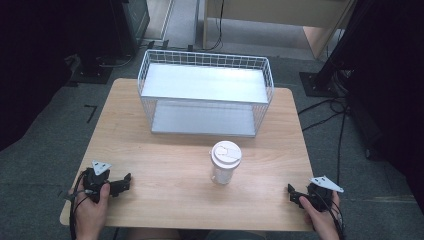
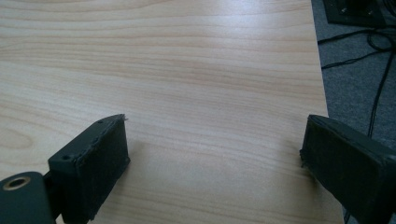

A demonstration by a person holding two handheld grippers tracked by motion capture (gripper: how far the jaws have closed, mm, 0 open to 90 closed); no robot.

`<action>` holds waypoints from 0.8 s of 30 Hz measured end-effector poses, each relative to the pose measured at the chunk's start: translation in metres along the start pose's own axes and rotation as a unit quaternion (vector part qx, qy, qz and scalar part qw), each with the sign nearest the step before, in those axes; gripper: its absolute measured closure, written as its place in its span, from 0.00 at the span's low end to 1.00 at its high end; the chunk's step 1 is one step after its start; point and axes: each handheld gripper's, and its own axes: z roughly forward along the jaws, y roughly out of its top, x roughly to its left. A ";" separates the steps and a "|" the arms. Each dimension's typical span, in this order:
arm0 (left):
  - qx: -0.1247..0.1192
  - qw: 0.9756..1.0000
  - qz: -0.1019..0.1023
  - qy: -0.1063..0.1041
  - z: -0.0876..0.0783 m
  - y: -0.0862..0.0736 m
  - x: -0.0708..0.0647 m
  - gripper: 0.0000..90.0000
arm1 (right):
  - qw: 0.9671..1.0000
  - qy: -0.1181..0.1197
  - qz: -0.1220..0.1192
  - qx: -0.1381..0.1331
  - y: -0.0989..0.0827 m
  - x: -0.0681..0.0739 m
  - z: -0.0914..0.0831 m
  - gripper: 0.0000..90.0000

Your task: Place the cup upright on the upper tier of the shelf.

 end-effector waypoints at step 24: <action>0.001 1.000 0.007 -0.010 0.000 0.000 -0.004 0.00 | 1.000 0.013 -0.024 -0.012 0.013 0.049 -0.003 0.09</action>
